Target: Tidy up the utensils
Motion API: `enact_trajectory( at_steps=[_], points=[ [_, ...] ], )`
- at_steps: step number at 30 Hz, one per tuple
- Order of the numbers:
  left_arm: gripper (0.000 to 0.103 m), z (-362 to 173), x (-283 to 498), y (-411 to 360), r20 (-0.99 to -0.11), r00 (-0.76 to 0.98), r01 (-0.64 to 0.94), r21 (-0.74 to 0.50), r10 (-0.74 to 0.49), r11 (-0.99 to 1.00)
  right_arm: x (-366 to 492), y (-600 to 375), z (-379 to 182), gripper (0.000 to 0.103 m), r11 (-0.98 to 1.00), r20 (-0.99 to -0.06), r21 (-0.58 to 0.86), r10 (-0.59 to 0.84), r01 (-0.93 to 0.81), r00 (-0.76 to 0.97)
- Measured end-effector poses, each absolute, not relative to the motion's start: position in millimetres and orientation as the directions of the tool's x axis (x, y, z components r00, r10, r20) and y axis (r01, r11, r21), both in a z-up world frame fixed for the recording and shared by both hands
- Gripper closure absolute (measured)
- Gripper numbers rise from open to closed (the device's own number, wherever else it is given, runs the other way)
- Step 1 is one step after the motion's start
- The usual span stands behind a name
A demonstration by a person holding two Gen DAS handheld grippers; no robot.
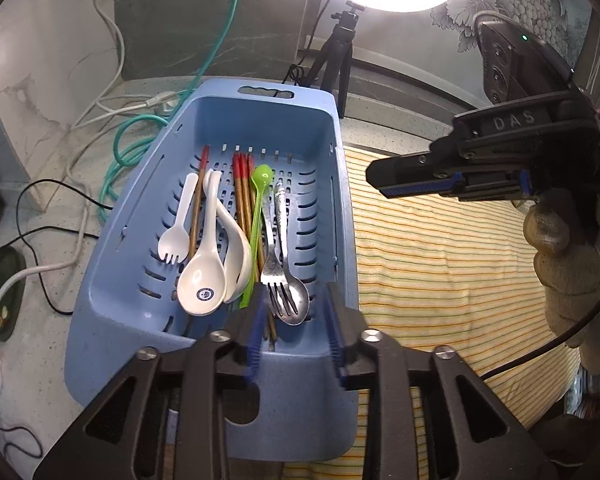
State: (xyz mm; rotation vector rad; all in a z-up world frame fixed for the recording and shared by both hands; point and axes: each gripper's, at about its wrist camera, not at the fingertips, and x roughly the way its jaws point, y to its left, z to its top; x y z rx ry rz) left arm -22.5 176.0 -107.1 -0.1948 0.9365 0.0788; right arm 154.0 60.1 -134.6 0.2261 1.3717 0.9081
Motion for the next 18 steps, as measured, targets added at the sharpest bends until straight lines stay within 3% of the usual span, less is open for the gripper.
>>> enact_trajectory(
  at_steps=[3, 7, 9, 14, 18],
  points=[
    [0.062, -102.5, -25.2, 173.3, -0.806, 0.592, -0.160, -0.127, -0.007, 0.979, 149.7, 50.8, -129.8, 0.073, 0.658, -0.745, 0.615, 0.666, -0.435, -0.045],
    [0.053, -94.2, -28.4, 169.8, -0.799, 0.601, -0.176, -0.115, 0.014, 0.978, 143.9, 36.7, -120.6, 0.069, 0.664, -0.749, 0.593, 0.662, -0.456, -0.010],
    [0.048, -89.1, -30.1, 167.9, -0.793, 0.609, -0.187, -0.107, 0.030, 0.977, 141.1, 30.3, -115.0, 0.057, 0.668, -0.752, 0.577, 0.659, -0.469, 0.013],
    [0.037, -74.9, -35.7, 159.8, -0.779, 0.621, -0.221, -0.068, 0.087, 0.973, 131.7, 16.2, -95.6, 0.051, 0.684, -0.765, 0.504, 0.637, -0.527, 0.096],
    [0.036, -64.1, -41.5, 154.1, -0.760, 0.638, -0.240, -0.042, 0.125, 0.970, 122.9, 5.8, -79.9, 0.040, 0.696, -0.763, 0.444, 0.624, -0.564, 0.169]
  ],
)
